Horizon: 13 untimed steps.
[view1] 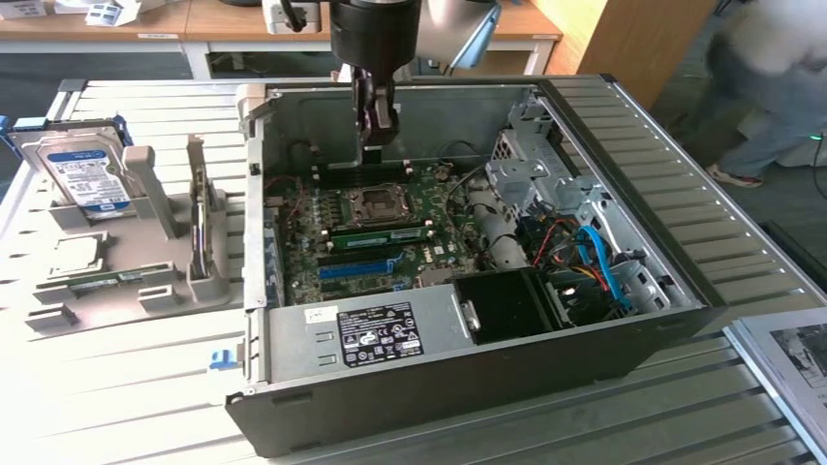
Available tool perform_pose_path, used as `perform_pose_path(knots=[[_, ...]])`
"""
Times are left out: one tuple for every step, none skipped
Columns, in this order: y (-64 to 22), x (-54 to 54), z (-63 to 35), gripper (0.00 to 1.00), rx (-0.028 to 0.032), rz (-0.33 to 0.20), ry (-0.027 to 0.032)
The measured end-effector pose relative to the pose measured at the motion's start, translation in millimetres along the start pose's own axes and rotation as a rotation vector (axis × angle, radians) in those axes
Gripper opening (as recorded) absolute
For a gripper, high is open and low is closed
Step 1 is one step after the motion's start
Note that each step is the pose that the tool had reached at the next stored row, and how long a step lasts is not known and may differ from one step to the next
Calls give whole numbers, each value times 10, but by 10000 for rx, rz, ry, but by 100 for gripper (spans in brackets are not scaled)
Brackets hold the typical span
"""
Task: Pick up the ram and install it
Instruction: 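Press down the ram until it locks into place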
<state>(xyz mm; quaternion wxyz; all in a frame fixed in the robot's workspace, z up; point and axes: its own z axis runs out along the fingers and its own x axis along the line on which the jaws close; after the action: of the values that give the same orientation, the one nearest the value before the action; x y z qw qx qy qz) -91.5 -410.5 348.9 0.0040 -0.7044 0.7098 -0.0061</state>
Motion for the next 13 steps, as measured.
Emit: perform_pose_path(knots=[[-1,0,0,10,-1,-1,1],[-8,0,-1,10,-2,-3,3],[-20,0,-2,10,-3,-1,4],[-34,0,-1,10,-4,0,3],[-49,0,0,10,-3,0,1],[-139,-1,2,10,-9,-1,1],[-179,-1,2,10,-11,1,1],[-243,-2,3,10,-15,0,1],[-286,-2,4,10,-18,0,1],[-290,-2,3,10,-18,0,1],[-290,-2,3,10,-18,0,1],[-290,-2,4,10,-18,0,1],[-291,-2,4,10,-18,0,1]])
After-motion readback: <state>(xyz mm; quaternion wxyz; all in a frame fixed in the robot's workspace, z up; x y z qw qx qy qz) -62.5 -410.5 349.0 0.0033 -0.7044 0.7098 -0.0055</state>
